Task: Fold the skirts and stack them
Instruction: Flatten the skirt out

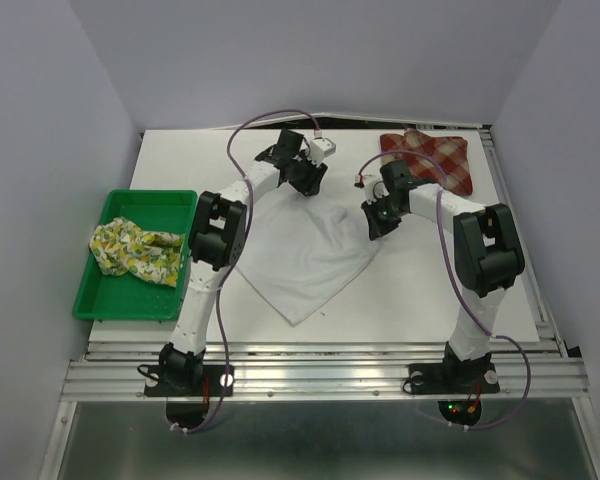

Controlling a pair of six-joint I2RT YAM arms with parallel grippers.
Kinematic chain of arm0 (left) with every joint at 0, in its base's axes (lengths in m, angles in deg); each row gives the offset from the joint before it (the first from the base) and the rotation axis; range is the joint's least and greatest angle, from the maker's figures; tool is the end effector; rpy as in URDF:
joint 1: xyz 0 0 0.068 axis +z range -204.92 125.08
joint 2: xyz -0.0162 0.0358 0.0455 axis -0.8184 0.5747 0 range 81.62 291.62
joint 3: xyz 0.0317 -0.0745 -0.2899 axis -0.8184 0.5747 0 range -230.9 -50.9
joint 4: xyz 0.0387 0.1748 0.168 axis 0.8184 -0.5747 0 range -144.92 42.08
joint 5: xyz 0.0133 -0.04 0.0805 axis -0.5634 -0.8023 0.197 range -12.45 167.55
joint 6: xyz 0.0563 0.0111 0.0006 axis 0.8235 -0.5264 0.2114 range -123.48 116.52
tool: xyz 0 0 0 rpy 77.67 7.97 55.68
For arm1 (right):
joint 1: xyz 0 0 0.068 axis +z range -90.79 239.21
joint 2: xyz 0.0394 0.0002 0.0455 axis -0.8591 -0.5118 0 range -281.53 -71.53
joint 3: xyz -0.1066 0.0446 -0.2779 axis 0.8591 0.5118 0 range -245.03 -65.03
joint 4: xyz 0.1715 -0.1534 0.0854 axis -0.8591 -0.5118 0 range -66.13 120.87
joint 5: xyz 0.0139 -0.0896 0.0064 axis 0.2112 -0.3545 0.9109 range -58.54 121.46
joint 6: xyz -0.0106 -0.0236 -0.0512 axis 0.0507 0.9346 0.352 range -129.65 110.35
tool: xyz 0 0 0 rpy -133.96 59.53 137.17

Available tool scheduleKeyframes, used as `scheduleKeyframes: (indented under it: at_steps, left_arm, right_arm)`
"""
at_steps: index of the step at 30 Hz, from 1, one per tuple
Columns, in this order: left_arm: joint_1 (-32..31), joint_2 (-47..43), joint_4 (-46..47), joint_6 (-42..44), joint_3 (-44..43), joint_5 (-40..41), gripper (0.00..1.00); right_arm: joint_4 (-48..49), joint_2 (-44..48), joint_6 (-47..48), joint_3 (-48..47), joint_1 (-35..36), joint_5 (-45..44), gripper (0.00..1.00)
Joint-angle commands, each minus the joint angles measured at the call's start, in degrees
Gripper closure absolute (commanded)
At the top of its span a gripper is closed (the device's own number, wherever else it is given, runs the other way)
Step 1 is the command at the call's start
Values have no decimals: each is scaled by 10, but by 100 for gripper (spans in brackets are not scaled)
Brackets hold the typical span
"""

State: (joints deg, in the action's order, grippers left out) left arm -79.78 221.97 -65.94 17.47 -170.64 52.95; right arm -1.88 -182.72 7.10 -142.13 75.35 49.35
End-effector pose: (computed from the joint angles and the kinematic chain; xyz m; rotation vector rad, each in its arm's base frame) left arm 0.5071 -0.2536 0.2071 1.0736 1.9460 -0.5178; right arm 0.3736 0.1212 0.2052 -0.8499 2.5710 0.4232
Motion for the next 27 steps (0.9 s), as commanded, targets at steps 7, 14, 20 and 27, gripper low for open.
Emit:
scheduleKeyframes:
  at_steps: [7, 14, 20, 27]
  left_arm:
    - [4, 7, 56, -35, -17, 29, 56]
    - [3, 25, 40, -30, -31, 12, 71]
    - [17, 27, 62, -62, -27, 12, 100]
    - [42, 38, 78, -84, -50, 83, 100]
  right_arm:
    - [11, 4, 5, 12, -3, 22, 99]
    - [10, 2, 2, 13, -3, 25, 99]
    - [9, 21, 1, 47, -3, 19, 99]
    - [10, 81, 12, 138, -3, 9, 99]
